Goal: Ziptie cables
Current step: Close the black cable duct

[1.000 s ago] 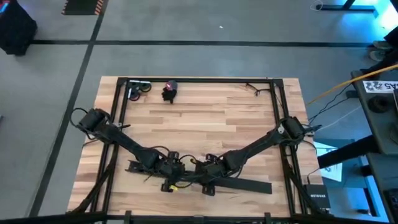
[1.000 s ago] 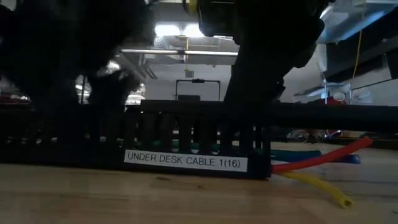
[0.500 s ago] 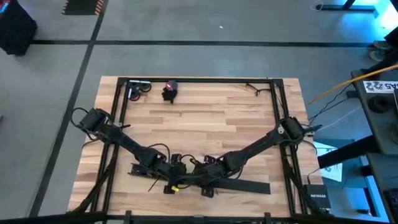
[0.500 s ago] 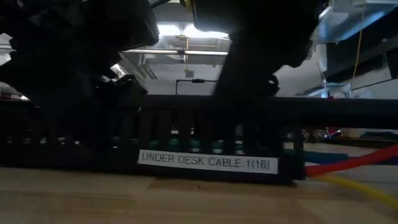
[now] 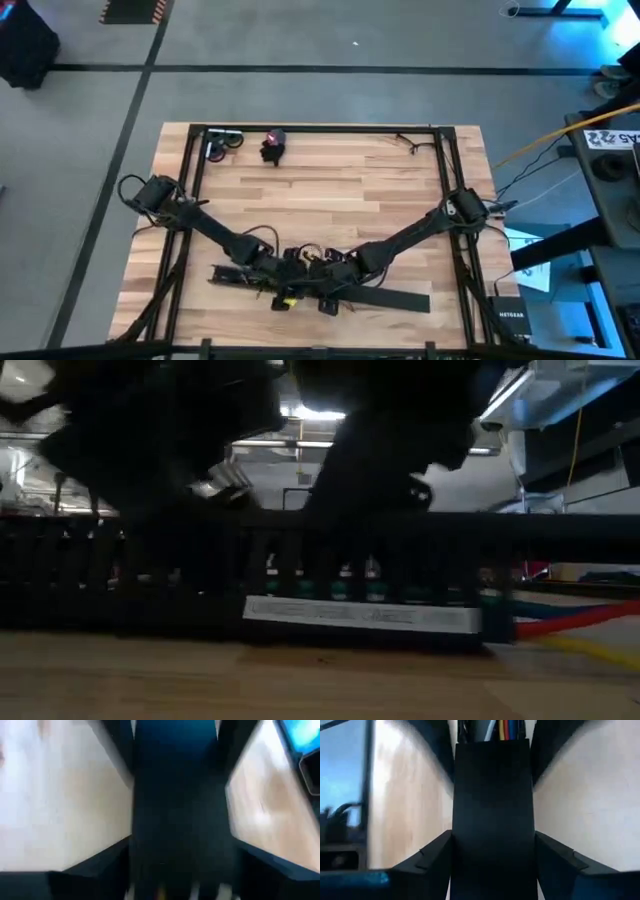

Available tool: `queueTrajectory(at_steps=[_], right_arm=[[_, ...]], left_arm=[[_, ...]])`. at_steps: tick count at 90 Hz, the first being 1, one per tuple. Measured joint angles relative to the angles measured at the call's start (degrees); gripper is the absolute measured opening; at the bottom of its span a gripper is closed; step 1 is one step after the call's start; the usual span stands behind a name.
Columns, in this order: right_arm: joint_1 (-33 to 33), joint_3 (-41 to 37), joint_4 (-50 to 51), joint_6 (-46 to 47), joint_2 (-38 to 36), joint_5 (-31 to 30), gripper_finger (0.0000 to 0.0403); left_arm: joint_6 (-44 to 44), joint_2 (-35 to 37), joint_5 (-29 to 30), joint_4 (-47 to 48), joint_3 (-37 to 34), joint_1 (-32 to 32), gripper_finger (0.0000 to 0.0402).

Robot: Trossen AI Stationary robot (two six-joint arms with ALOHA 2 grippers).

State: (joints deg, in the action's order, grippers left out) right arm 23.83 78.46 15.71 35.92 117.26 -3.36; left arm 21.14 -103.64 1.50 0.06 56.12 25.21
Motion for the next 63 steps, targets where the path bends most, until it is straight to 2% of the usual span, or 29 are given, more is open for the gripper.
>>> queueTrajectory(at_steps=[20, 33, 47, 63], right_arm=[[0.0, 0.1, 1.7, -0.3, -0.1, -0.1, 0.0223], [0.0, 0.0, 2.1, -0.1, -0.1, 0.0, 0.0223], [0.0, 0.0, 2.3, -0.2, -0.2, 0.3, 0.0223], [0.1, 0.0, 2.2, -0.2, -0.2, 0.5, 0.0223]], left_arm=[[2.2, 6.6, -1.8, 19.7, 2.5, 0.3, 0.0295], [1.0, 9.4, 2.9, 29.0, 2.5, 2.3, 0.0295], [-2.0, 9.1, 5.0, 25.3, 0.8, 4.0, 0.0296], [0.8, 8.6, 6.0, 16.4, -6.0, 4.1, 0.0296]])
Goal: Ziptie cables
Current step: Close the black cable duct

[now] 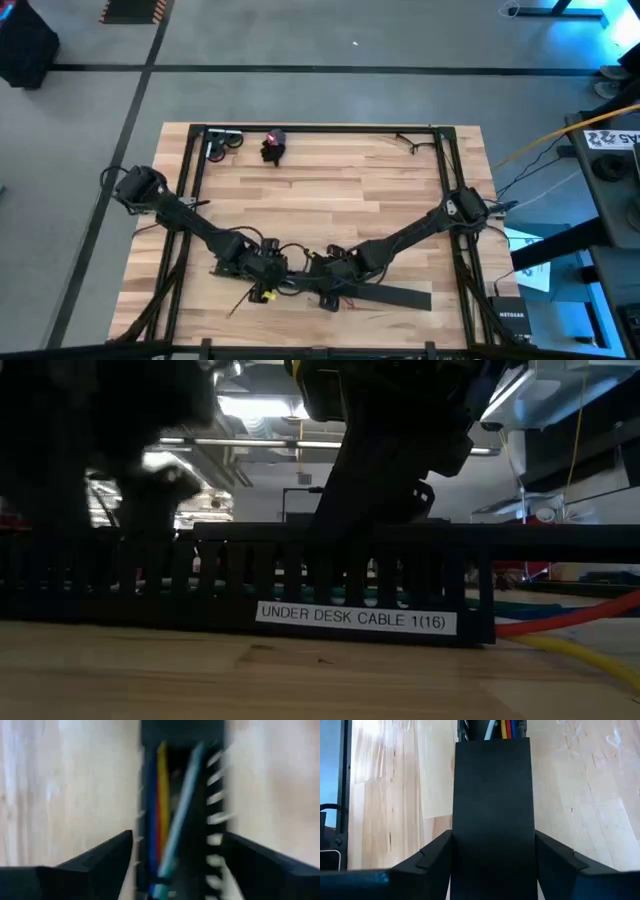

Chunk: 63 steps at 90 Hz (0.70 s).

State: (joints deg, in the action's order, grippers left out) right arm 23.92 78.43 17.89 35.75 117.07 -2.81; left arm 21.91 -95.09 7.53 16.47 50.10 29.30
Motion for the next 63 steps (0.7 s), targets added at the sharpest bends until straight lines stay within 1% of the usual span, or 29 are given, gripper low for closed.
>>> queueTrajectory(at_steps=[11, 19, 27, 35, 45, 56, 63], right_arm=[[0.0, 0.0, -0.2, 0.0, 0.0, 0.0, 0.0223], [0.0, 0.0, -0.3, 0.0, 0.0, -0.5, 0.0223], [0.1, -0.2, -1.6, 0.1, 0.0, -0.7, 0.0223], [0.1, -0.2, -4.4, 0.1, 0.6, -1.3, 0.0223], [-0.7, 0.0, -8.1, 0.2, 1.7, -1.5, 0.0223], [-0.9, 0.8, -7.8, 0.2, 2.5, -0.6, 0.0223], [-0.9, 1.0, -7.5, 0.2, 2.6, -0.5, 0.0223]], left_arm=[[1.0, 0.0, 0.4, -11.7, -4.3, 0.0, 0.028], [2.1, -0.3, 0.7, -18.2, -6.9, 0.0, 0.0253], [2.9, -0.9, 0.5, -22.8, -7.9, 0.1, 0.0231], [3.2, -2.0, 0.5, -25.0, -7.9, 0.1, 0.0219], [3.0, -4.1, 0.5, -29.1, -7.6, -0.2, 0.0215], [2.6, -5.4, 0.7, -28.9, -5.8, -0.3, 0.0216], [1.2, -5.4, 0.3, -28.5, -5.3, -0.4, 0.0226]])
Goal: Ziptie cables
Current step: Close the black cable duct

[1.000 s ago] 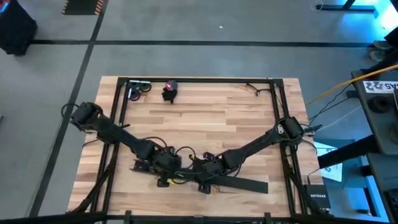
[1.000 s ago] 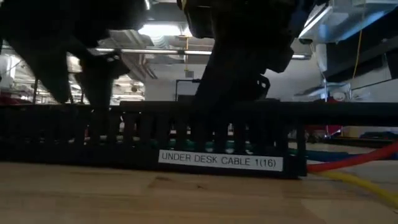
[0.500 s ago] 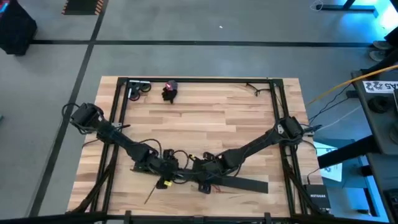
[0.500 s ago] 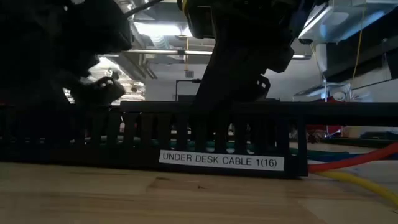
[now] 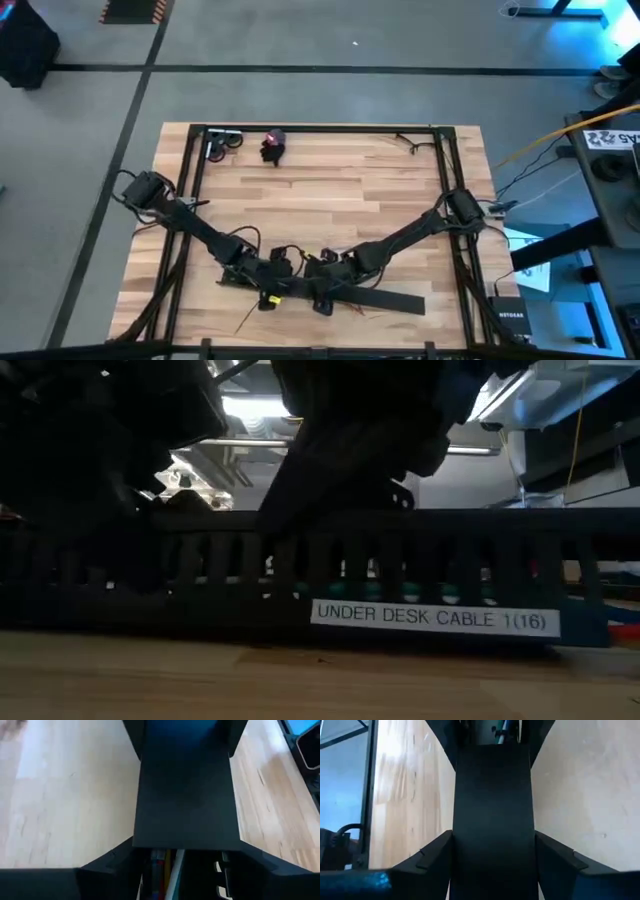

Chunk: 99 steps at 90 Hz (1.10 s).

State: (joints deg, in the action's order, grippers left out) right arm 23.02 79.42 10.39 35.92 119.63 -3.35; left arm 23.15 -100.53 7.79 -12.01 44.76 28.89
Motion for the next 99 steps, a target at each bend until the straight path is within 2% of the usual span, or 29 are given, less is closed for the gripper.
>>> queueTrajectory(at_steps=[7, 16, 34, 45, 55, 64, 86, 99], right_arm=[[0.1, 0.1, 0.6, -0.3, 0.0, 0.2, 0.0223], [0.0, 0.3, 1.5, -0.5, 0.0, 0.5, 0.0223], [-0.3, 0.3, 2.3, -0.6, 0.0, -0.5, 0.0223], [-0.3, 0.3, 2.7, -0.8, 0.0, -0.2, 0.0223], [-0.3, 0.3, 2.9, -0.9, 0.0, 0.1, 0.0223], [-0.3, 0.3, 2.7, -1.3, 0.0, 0.1, 0.0223], [-0.1, 0.2, 3.0, -2.2, 0.1, 0.6, 0.0223], [-0.1, 0.2, 3.1, -2.1, 0.1, 0.9, 0.0223]], left_arm=[[-0.7, -0.1, -0.3, 0.5, 0.5, -0.2, 0.0243], [-0.5, 0.5, -4.1, 4.7, 2.4, -1.3, 0.0264], [1.1, 5.7, -5.6, 25.6, 7.6, -2.5, 0.0275], [0.9, 10.2, -5.3, 32.7, 8.2, -2.0, 0.0275], [0.8, 11.5, -2.5, 40.6, 7.9, -0.8, 0.0276], [1.6, 11.8, -1.7, 40.3, 5.9, 0.3, 0.0276], [2.0, 11.7, -1.4, 24.0, -0.9, 3.0, 0.0276], [2.5, 11.6, -1.6, 19.9, -2.9, 3.0, 0.0276]])
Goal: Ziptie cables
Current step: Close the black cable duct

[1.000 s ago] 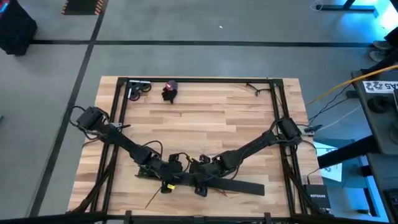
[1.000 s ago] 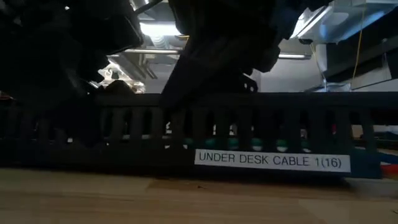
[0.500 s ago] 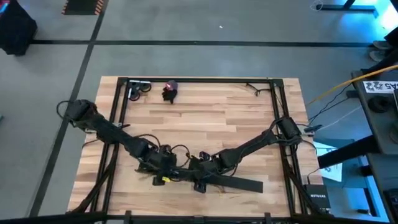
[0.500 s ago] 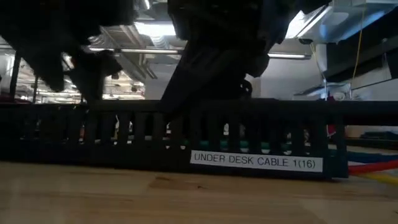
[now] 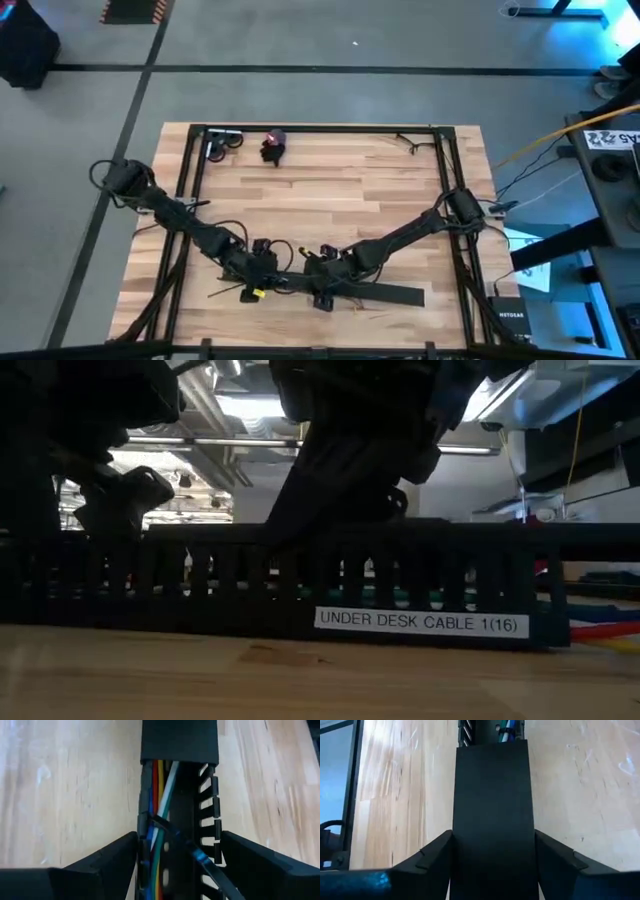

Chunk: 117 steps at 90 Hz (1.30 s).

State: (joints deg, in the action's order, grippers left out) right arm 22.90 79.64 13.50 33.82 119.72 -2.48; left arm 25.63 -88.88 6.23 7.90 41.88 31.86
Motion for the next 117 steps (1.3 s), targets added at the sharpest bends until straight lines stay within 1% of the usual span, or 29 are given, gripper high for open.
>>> queueTrajectory(at_steps=[8, 27, 39, 53, 79, 85, 102, 106, 117], right_arm=[[0.0, 0.0, 0.0, 0.1, 0.0, 0.1, 0.0223], [-0.1, 0.0, 0.0, 0.6, 0.0, 0.1, 0.0223], [-0.1, 0.0, -0.1, 0.6, 0.0, 0.1, 0.0223], [0.0, -0.1, -0.1, 0.5, 0.0, 0.0, 0.0223], [0.0, -0.1, -0.2, 0.4, 0.0, -0.4, 0.0223], [0.0, -0.1, -0.4, 0.2, 0.0, -0.2, 0.0223], [0.2, -0.3, -3.4, 0.6, 0.1, -0.2, 0.0223], [0.1, -0.2, -6.1, 0.8, 0.8, -0.7, 0.0223], [0.0, -0.3, -9.4, 1.6, 1.9, -0.4, 0.0223]], left_arm=[[0.2, 0.1, -0.1, 0.4, 0.1, -0.3, 0.0276], [1.5, 4.5, -0.6, 1.1, 1.3, -1.7, 0.0276], [1.4, 4.1, -0.5, 4.4, 1.2, -1.4, 0.0276], [1.9, 3.3, -0.3, 4.4, 0.2, -0.7, 0.0276], [3.7, -1.3, 0.4, -6.7, -3.3, 0.0, 0.0274], [3.9, -2.9, 0.3, -9.3, -3.3, 0.0, 0.0259], [4.2, -6.9, -0.9, -16.1, -3.3, -0.2, 0.0193], [4.2, -7.5, -0.8, -18.9, -3.1, -0.4, 0.0187], [4.4, -7.8, -1.7, -20.5, -3.3, -1.1, 0.0193]])
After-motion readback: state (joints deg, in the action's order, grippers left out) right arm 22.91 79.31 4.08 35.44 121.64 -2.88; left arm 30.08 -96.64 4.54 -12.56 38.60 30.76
